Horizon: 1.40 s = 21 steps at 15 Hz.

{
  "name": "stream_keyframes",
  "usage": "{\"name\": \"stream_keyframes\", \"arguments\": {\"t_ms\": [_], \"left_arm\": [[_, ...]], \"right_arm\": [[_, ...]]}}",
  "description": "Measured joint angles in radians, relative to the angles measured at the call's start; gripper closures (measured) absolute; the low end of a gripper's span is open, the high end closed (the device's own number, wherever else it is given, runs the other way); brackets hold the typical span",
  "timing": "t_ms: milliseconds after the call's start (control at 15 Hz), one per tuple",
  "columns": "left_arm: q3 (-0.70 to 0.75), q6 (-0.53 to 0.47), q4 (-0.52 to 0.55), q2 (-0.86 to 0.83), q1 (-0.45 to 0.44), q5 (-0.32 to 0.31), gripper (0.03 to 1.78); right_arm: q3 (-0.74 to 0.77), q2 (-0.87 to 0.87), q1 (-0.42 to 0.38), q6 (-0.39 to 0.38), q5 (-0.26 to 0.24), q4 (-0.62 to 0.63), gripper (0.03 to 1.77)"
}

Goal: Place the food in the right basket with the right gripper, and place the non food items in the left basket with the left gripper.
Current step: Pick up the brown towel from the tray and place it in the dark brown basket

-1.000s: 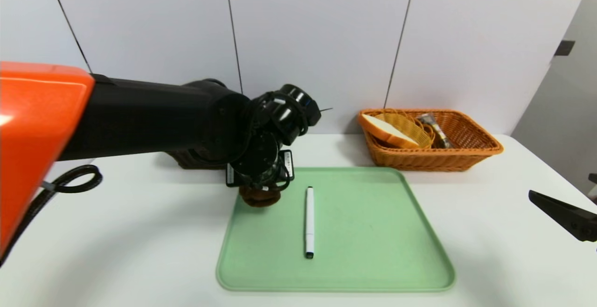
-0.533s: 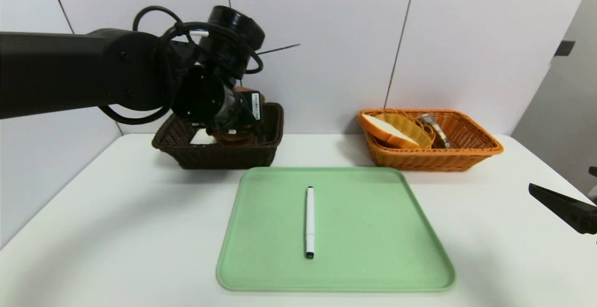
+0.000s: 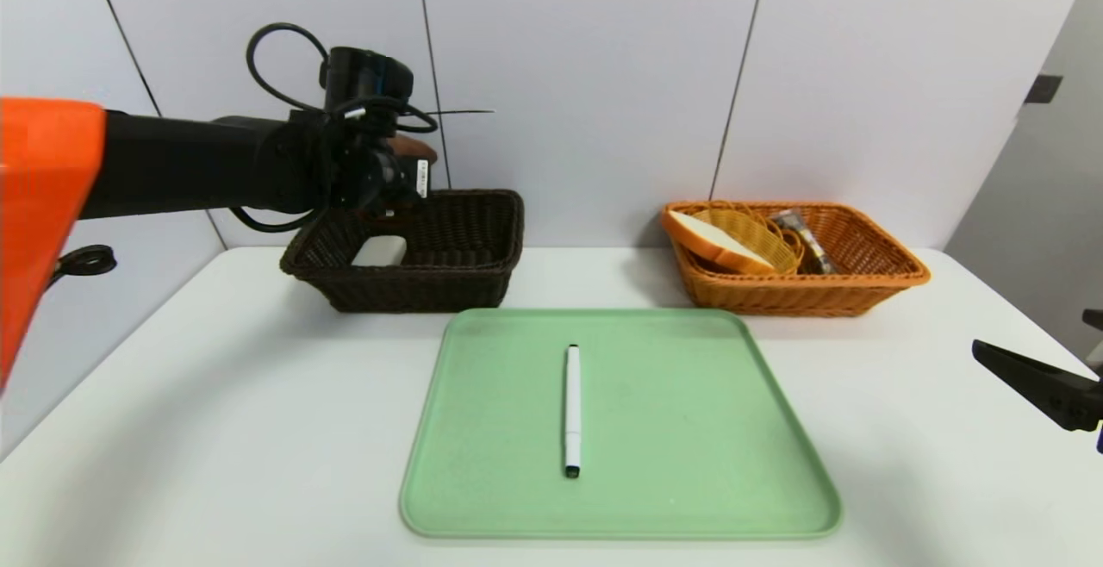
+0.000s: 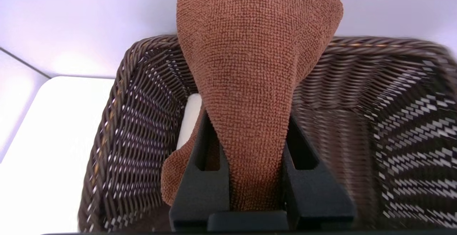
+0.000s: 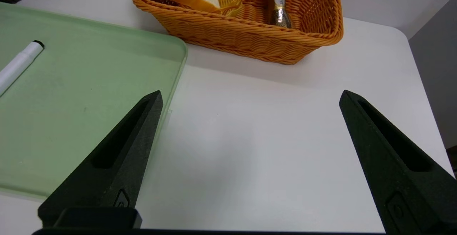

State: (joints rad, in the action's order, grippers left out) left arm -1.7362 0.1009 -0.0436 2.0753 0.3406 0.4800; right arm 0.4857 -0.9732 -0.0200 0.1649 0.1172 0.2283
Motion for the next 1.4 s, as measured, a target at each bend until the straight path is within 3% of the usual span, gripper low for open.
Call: {"name": "stream_keyframes", "arguments": {"t_ms": [600, 933, 1400], "left_arm": [[0.009, -0.005, 0.01, 0.103, -0.042, 0.007, 1.44], [0.019, 0.0, 0.009, 0.104, -0.059, 0.01, 0.83], [0.03, -0.018, -0.01, 0.026, -0.059, 0.006, 0.4]], "right_arm": [[-0.001, -0.004, -0.001, -0.001, 0.0, 0.001, 0.09], [-0.001, -0.007, -0.001, -0.001, 0.001, 0.001, 0.09], [-0.005, -0.004, 0.0, 0.0, 0.001, 0.005, 0.09]]}}
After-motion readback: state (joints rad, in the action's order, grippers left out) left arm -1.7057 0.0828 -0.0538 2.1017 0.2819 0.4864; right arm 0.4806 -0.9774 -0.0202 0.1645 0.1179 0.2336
